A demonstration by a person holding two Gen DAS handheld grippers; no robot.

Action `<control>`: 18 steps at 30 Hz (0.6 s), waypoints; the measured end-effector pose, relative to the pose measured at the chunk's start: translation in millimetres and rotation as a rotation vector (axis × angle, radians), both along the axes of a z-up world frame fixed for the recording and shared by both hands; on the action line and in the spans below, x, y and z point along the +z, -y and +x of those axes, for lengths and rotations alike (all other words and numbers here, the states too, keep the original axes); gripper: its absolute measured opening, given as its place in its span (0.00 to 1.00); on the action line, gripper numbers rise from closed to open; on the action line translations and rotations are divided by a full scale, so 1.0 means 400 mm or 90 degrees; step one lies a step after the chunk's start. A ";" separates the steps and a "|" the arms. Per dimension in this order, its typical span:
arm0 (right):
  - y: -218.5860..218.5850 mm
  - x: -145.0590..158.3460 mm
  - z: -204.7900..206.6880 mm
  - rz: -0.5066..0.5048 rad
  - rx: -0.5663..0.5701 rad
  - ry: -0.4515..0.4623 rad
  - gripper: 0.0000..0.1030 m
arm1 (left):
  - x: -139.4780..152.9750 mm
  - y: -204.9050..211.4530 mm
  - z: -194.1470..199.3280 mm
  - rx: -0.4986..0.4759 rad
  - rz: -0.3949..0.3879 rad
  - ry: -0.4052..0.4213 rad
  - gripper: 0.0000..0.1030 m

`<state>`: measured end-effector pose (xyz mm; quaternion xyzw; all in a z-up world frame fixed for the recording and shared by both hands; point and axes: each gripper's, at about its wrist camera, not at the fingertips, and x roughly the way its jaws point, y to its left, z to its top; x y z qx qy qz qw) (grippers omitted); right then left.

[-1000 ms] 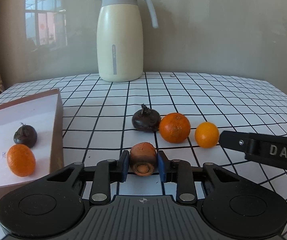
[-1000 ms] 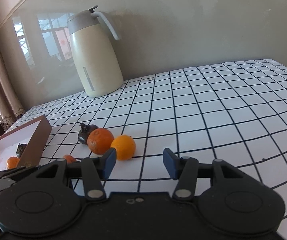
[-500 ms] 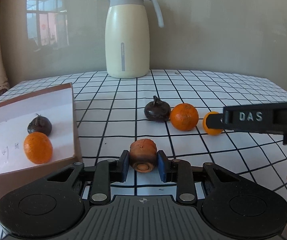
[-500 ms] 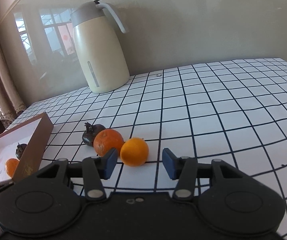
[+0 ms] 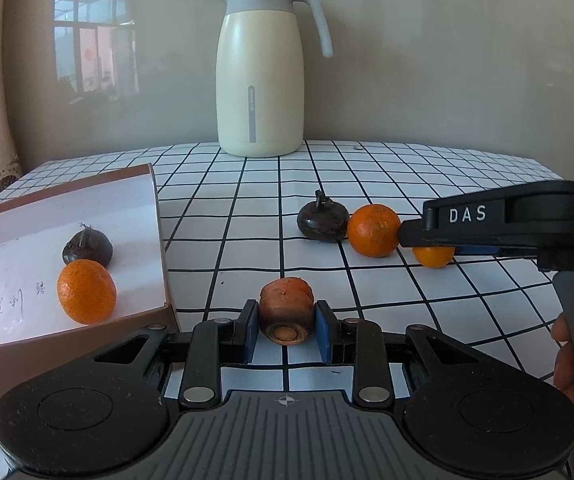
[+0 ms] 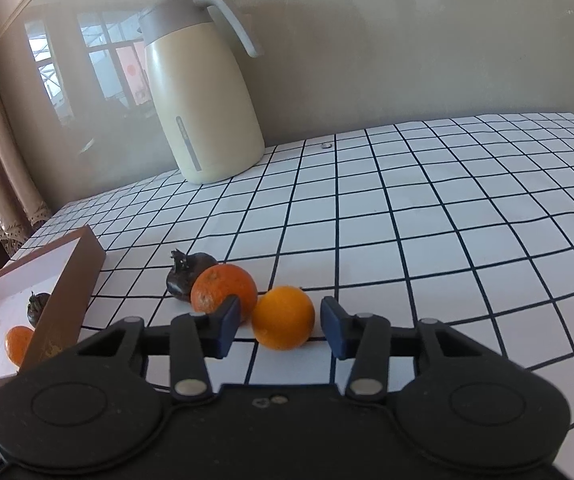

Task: Organize fruits
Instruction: 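Grasp an orange with the right tool while the left tool holds the carrot piece, then carry the carrot piece and orange toward the tray with both tools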

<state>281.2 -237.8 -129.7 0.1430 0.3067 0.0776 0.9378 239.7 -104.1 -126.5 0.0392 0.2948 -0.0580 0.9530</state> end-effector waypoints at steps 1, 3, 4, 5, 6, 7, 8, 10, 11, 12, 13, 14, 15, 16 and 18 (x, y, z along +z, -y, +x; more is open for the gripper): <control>-0.001 0.000 -0.001 -0.003 0.000 0.000 0.31 | 0.000 0.000 -0.001 0.000 0.000 0.000 0.29; -0.005 0.001 -0.003 -0.016 -0.001 0.001 0.26 | -0.001 0.001 0.000 0.000 0.000 0.000 0.29; -0.006 0.001 -0.003 -0.020 0.000 0.000 0.26 | -0.001 0.001 0.000 0.001 0.000 0.000 0.29; -0.005 0.000 -0.004 -0.019 0.001 0.000 0.26 | -0.001 0.001 0.000 0.001 0.000 0.000 0.29; -0.004 0.000 -0.002 -0.016 0.001 -0.002 0.26 | -0.001 0.002 0.000 0.002 0.000 0.000 0.29; -0.003 -0.001 -0.002 -0.015 0.002 -0.002 0.25 | 0.000 0.003 0.000 0.002 0.001 0.000 0.29; -0.003 -0.001 -0.002 -0.016 0.002 -0.002 0.25 | 0.000 0.003 0.000 0.003 0.001 0.000 0.29; -0.010 -0.001 -0.002 -0.026 0.009 -0.005 0.25 | 0.000 0.003 0.000 0.004 0.000 -0.001 0.29; -0.011 -0.003 -0.003 -0.025 0.012 -0.007 0.25 | 0.000 0.003 0.000 0.005 0.000 -0.001 0.29; -0.010 -0.004 -0.005 -0.021 0.012 -0.008 0.24 | 0.000 0.003 0.001 0.006 0.001 -0.001 0.29; -0.009 -0.002 -0.010 -0.022 0.006 -0.006 0.24 | 0.000 0.003 -0.001 0.006 0.001 0.000 0.29; -0.009 0.000 -0.016 -0.030 0.006 0.000 0.24 | 0.000 0.003 -0.002 0.006 0.002 0.001 0.29; -0.010 0.001 -0.018 -0.037 0.007 0.000 0.24 | -0.001 0.003 -0.004 0.006 0.002 0.002 0.29; -0.007 0.000 -0.022 -0.037 0.007 -0.001 0.24 | -0.001 0.004 -0.004 0.006 0.004 0.003 0.29; 0.001 -0.003 -0.032 -0.032 0.001 -0.004 0.24 | -0.001 0.004 -0.004 0.006 0.003 0.002 0.29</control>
